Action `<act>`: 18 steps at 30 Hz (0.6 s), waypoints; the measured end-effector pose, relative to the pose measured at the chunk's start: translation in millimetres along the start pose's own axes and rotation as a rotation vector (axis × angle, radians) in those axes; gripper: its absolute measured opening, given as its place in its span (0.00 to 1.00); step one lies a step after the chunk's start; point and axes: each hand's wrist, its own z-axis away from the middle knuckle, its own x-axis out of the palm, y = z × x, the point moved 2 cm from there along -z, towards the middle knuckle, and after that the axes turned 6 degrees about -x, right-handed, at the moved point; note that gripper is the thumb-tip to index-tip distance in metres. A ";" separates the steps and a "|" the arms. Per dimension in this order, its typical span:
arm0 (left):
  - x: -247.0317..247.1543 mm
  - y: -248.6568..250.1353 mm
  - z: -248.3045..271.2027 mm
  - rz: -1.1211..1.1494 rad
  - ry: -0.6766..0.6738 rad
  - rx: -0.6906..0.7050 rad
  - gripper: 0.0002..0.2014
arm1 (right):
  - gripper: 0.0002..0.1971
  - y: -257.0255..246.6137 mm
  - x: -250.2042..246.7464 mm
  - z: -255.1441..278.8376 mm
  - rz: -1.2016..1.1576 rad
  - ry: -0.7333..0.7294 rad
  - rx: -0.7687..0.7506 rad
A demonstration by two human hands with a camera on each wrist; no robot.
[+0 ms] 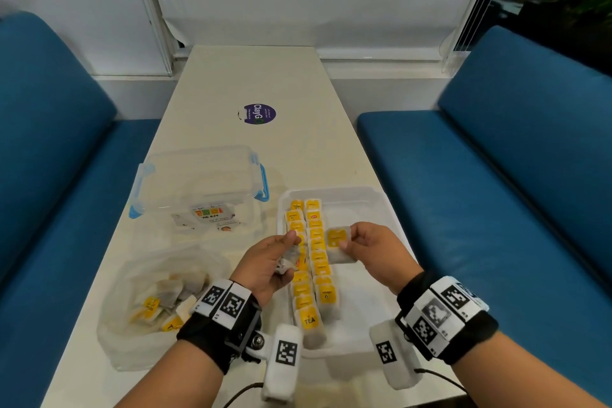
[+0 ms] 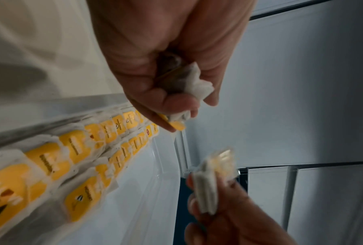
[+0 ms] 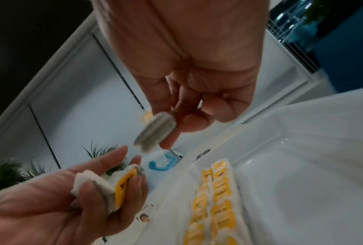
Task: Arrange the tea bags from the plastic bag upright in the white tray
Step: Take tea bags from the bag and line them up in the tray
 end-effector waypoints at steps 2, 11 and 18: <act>-1.5 -1.6 -1.0 0.015 -0.008 -0.009 0.05 | 0.13 11.9 2.0 1.3 0.097 -0.052 0.084; -12.9 -8.4 -2.6 0.067 -0.014 -0.018 0.02 | 0.18 47.5 29.2 18.0 0.430 -0.339 0.333; -18.5 -17.3 1.2 0.065 -0.032 -0.047 0.01 | 0.16 58.2 42.4 17.5 0.627 -0.413 0.400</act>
